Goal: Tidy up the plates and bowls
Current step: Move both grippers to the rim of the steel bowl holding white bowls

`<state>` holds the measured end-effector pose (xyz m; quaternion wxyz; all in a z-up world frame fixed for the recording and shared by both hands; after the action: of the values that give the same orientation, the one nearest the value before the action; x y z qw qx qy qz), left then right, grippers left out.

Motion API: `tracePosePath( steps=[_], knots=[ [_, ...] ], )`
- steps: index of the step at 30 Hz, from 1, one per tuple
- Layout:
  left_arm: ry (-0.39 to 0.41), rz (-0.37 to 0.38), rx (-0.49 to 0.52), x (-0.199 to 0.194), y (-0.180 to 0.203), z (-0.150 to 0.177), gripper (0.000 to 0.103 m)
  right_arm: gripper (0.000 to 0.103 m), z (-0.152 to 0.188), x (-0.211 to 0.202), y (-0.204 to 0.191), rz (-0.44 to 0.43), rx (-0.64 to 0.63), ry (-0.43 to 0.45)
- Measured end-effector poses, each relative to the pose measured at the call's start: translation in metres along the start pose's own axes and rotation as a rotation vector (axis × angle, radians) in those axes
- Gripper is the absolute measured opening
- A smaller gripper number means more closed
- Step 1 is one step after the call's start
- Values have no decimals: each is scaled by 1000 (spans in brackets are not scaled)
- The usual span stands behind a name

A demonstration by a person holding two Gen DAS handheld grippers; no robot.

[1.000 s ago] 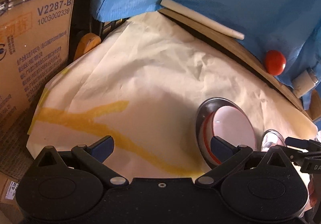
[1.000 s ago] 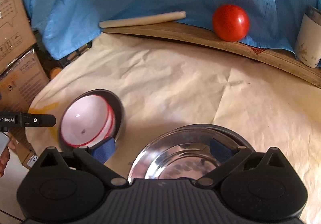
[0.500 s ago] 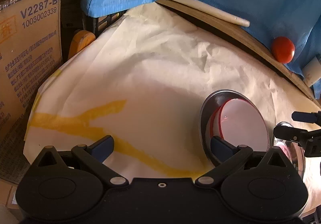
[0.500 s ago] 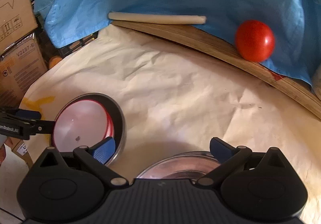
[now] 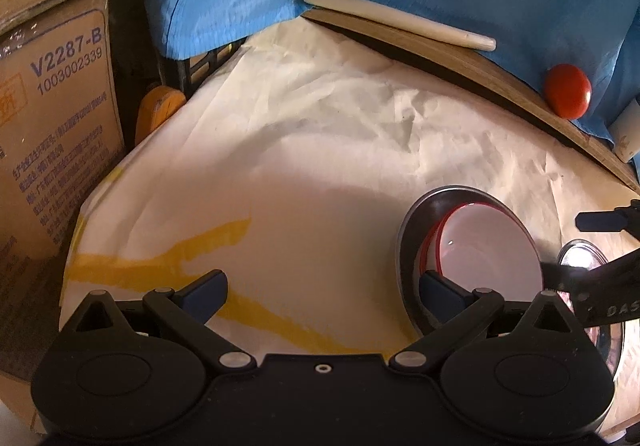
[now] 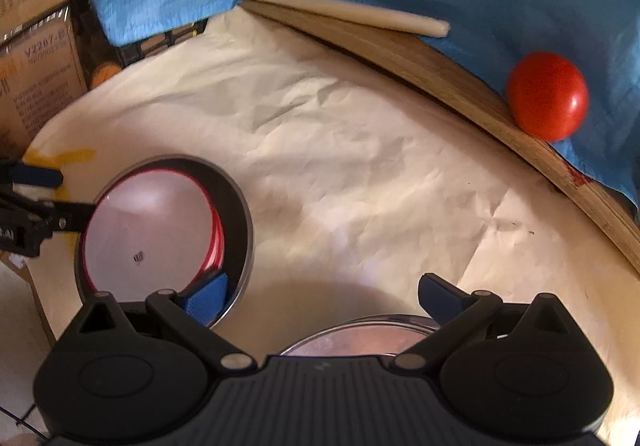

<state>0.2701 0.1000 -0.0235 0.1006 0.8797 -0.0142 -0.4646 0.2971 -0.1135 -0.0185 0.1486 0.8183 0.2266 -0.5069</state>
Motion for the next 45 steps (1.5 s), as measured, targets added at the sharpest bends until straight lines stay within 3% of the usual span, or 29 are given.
tracePosePath(
  steps=[6, 8, 13, 24, 26, 29, 33, 37, 40, 43, 45],
  knots=[
    [4, 58, -25, -1, -3, 1, 90, 99, 0, 3, 0, -3, 0, 1],
    [-8, 57, -17, -1, -4, 3, 83, 99, 0, 3, 0, -8, -3, 3],
    [-8, 75, -23, 1, -2, 6, 80, 97, 0, 4, -1, -4, -6, 7],
    [-15, 98, -5, 1, 12, 5, 51, 70, 0, 5, -6, -77, 59, -19],
    [-23, 102, -22, 1, 13, 5, 49, 63, 1, 6, -6, -108, 96, -32],
    [-37, 119, -59, 2, 10, 5, 49, 62, 2, 7, -5, -129, 123, -38],
    [-13, 107, -51, 1, 10, 7, 54, 56, 4, 8, -5, -146, 155, -28],
    [-10, 90, -51, 4, 9, 7, 58, 34, 4, 6, -11, -173, 172, -25],
    [-22, 96, -65, 5, 8, 6, 59, 25, 4, 4, -16, -192, 193, -33],
    [-31, 98, -78, 6, 7, 6, 58, 24, 5, 4, -16, -203, 226, -47],
    [-36, 112, -92, 6, 8, 6, 52, 24, 7, 5, -14, -219, 278, -58]
  ],
)
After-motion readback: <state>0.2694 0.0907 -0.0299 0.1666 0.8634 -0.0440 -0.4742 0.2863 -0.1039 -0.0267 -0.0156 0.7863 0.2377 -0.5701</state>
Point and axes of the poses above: each gripper's, at about its wrist camera, not at the fingertips, and x roughly the way its jaws point, y to its right, z to its underside, the point moved 6 cm from there along x, roughly the way its jaws point, and after that the axes turned 2 degrees about y, right-handed, at the moved point
